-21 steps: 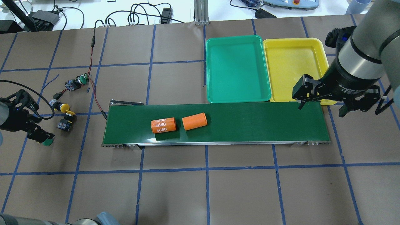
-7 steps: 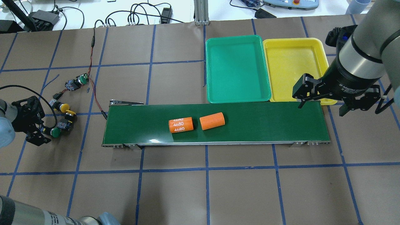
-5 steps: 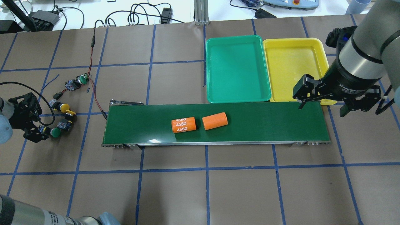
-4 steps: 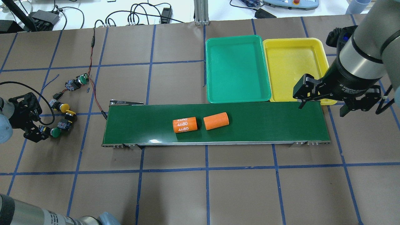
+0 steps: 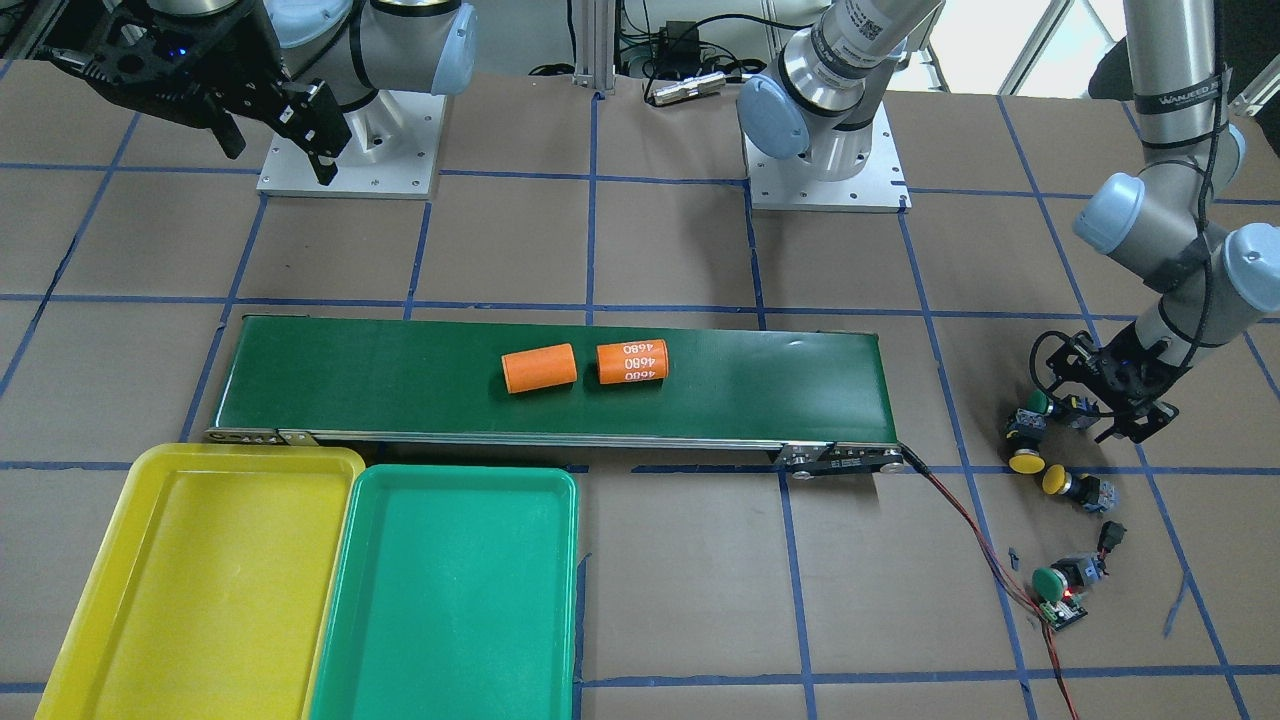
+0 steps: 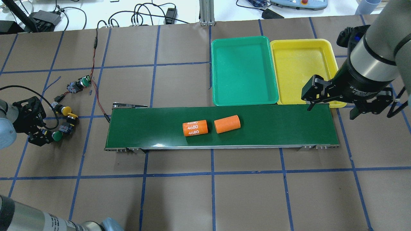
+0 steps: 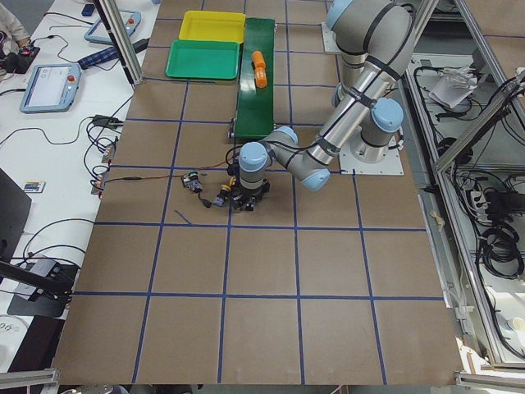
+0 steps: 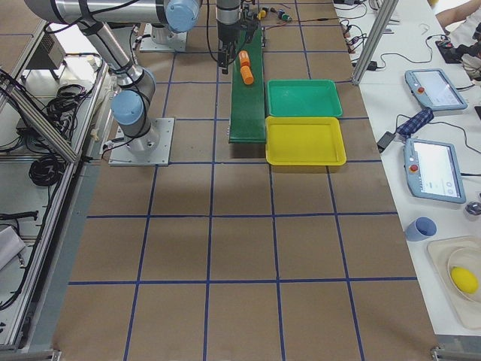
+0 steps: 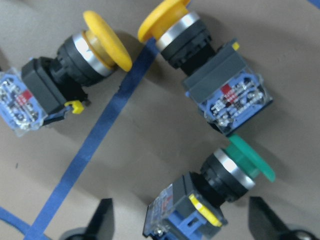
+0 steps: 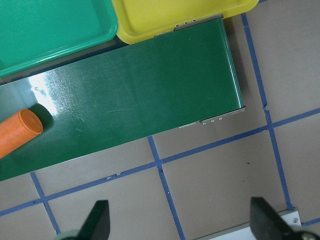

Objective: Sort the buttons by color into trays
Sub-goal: 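Move the left gripper back and grasp a green-capped button, then place the green-capped button on the belt with the left gripper, then return the left gripper to the buttons while the right gripper lowers toward the belt, then grasp a yellow-capped button with the left gripper while the right gripper reaches over the belt, then place the yellow button on the belt with the left gripper while the right gripper descends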

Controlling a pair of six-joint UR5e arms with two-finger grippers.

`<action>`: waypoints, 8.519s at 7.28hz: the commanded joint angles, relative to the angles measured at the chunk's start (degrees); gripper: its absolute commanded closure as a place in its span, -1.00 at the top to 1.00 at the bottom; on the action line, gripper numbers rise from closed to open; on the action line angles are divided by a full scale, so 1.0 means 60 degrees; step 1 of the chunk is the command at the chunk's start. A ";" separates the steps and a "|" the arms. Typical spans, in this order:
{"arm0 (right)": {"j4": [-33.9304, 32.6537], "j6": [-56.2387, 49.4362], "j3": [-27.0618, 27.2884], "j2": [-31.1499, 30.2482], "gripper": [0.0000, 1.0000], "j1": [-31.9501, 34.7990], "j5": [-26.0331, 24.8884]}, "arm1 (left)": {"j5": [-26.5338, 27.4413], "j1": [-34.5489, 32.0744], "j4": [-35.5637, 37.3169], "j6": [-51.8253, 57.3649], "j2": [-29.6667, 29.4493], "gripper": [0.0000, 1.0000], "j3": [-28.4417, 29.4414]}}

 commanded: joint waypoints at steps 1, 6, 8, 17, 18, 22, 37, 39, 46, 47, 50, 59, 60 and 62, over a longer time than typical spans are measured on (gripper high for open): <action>-0.0059 -0.0004 -0.0005 -0.0024 1.00 -0.0014 -0.0010 | -0.0017 -0.0041 -0.0127 0.0016 0.0213 -0.92 -0.0070; -0.0088 0.0025 -0.0063 -0.0024 1.00 -0.0014 0.0005 | -0.0018 -0.0972 -0.3078 0.0119 0.1441 -1.00 0.0951; -0.0073 0.0010 -0.0035 -0.0024 1.00 0.0001 0.0005 | -0.0061 -0.3136 -0.3159 0.0119 0.1853 -1.00 0.0808; -0.0058 0.0068 0.0009 -0.0039 1.00 0.0016 -0.0259 | -0.0706 -0.8597 -0.2778 -0.6045 0.2248 1.00 0.0090; -0.0015 0.1055 0.0024 -0.0039 1.00 0.0030 -0.0172 | -0.0706 -0.8059 -0.2764 -0.6092 0.2395 1.00 0.0105; -0.0015 0.4605 0.0141 -0.0068 1.00 0.0045 -0.0068 | -0.0707 -0.3900 -0.2808 -0.6048 0.2732 1.00 0.0221; -0.2108 1.0658 0.1444 0.0064 1.00 0.1406 0.1572 | -0.0808 -0.1228 -0.1712 -0.7411 -0.0388 1.00 0.0989; -0.2371 1.1561 0.1504 0.0267 1.00 0.1480 0.1558 | -0.0779 -0.1242 -0.1402 -0.7411 -0.0357 0.76 0.0780; -0.3721 1.3194 0.1474 0.1865 1.00 0.2550 0.0547 | -0.0779 -0.1606 -0.3428 -0.5628 0.1189 -1.00 0.0867; -0.3750 1.3310 0.1474 0.1851 1.00 0.2564 0.0677 | -0.0808 -0.2159 -0.4192 -0.5391 0.1761 -1.00 0.0881; -0.3967 1.3587 0.1475 0.2462 1.00 0.3352 0.0767 | -0.0779 -0.4779 -0.4595 -0.3625 0.2732 -1.00 0.0780; -0.6514 1.5373 0.1387 0.4588 1.00 0.4042 0.0825 | -0.0779 -0.6188 -0.4419 -0.3513 0.2778 1.00 0.0383; -0.6779 1.5449 0.1386 0.4909 1.00 0.4073 0.0811 | -0.0808 -0.5396 -0.4376 -0.3500 0.2734 1.00 0.0470; -0.6782 1.5435 0.1386 0.5029 1.00 0.4073 0.0782 | -0.0838 -0.3464 -0.3489 -0.3572 0.2283 1.00 0.0588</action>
